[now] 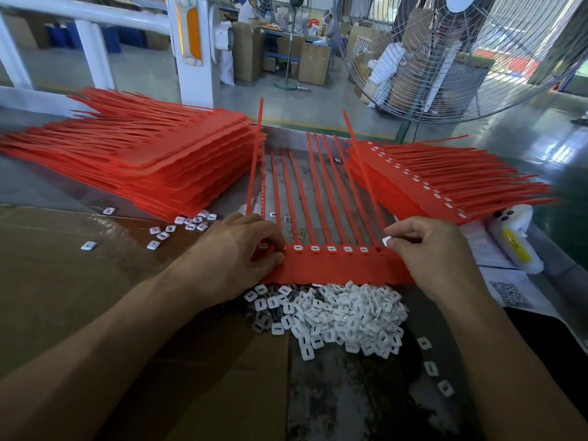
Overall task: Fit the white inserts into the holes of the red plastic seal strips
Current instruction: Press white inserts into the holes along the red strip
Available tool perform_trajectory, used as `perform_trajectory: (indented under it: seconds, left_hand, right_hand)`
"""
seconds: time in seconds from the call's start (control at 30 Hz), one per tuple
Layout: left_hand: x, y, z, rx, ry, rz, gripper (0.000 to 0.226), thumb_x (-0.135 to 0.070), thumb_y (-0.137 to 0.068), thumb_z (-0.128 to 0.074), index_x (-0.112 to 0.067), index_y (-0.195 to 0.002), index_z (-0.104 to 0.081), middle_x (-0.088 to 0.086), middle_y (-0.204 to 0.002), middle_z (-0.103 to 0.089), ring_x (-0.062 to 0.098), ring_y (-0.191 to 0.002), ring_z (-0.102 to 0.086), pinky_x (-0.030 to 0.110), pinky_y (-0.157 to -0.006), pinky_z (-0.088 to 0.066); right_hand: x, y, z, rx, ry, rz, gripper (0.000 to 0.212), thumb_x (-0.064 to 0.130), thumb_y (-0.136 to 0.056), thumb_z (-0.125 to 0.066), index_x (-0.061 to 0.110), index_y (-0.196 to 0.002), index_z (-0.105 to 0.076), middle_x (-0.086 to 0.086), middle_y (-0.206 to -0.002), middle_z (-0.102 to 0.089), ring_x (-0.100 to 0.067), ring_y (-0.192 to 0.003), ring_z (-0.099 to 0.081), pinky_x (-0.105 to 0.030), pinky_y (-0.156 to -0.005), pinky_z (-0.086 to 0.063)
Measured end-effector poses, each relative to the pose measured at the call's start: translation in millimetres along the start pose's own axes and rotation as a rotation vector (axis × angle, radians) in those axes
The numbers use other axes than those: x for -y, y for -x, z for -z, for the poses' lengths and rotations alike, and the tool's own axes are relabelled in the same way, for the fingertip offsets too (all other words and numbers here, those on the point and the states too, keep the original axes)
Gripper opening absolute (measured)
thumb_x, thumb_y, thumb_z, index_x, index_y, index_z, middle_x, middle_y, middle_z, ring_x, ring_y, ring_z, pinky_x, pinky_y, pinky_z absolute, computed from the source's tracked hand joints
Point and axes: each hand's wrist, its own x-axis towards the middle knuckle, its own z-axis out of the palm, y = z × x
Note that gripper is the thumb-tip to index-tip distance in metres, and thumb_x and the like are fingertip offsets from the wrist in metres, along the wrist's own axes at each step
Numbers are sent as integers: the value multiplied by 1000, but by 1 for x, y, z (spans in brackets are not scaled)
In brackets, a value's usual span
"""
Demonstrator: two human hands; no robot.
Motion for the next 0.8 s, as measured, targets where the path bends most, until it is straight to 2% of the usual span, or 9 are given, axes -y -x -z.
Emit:
perform_trajectory:
  seconds: [0.13,0.23,0.33,0.4,0.47,0.63,0.7,0.8]
  left_hand:
    - [0,0,0,6,2,5,31,-54,-89,-52,-40,-114,-64,-19,-112,-58,7,-112,-49,39,-101,-45]
    - [0,0,0,9,3,9,29,-53,-90,-54,-40,-114,-64,-20,-112,-57,7,-113,-49,39,-102,-45]
    - [0,0,0,8,0,10,28,-52,-91,-54,-40,-114,-63,-19,-113,-57,6,-113,-48,39,-102,-44]
    - [0,0,0,1,-1,8,26,-50,-92,-57,-39,-114,-64,-19,-113,-58,7,-113,-49,39,-102,-44]
    - [0,0,0,-7,-3,5,24,-48,-93,-59,-38,-114,-64,-18,-113,-58,8,-113,-49,39,-102,-44]
    - [-1,0,0,0,-6,7,27,-50,-92,-57,-39,-115,-64,-19,-114,-58,7,-113,-49,39,-102,-44]
    - [-1,1,0,-1,-3,7,28,-51,-91,-56,-39,-115,-64,-19,-113,-58,7,-113,-49,39,-102,-44]
    - [-1,0,0,2,0,10,28,-51,-91,-56,-39,-115,-64,-18,-114,-59,8,-114,-49,40,-102,-44]
  right_hand:
    - [0,1,-1,8,-4,1,19,14,-90,-76,33,-90,-77,20,-91,-72,8,-88,-64,-14,-73,-42]
    - [1,0,2,-47,-17,3,17,15,-92,-73,31,-94,-78,20,-92,-72,6,-89,-65,-16,-75,-44]
    - [1,-3,8,-146,-50,-12,14,17,-93,-72,28,-98,-79,16,-96,-74,-4,-95,-68,-28,-86,-52]
    - [1,-4,9,-173,-72,-9,15,17,-94,-72,31,-95,-77,17,-96,-73,-2,-95,-67,-29,-86,-52]
    - [1,-4,9,-155,-70,-12,17,17,-93,-72,33,-96,-76,17,-96,-73,-2,-95,-67,-28,-86,-51]
    - [-1,-4,3,-73,-19,-32,15,16,-92,-74,28,-99,-78,14,-94,-74,-8,-88,-69,-35,-84,-56]
    - [-1,-3,0,-33,-2,-22,15,15,-92,-75,28,-98,-77,14,-94,-73,-6,-91,-68,-32,-82,-55]
    - [-2,-2,-3,3,58,-7,14,15,-91,-76,27,-97,-78,18,-90,-70,5,-89,-63,-13,-73,-43]
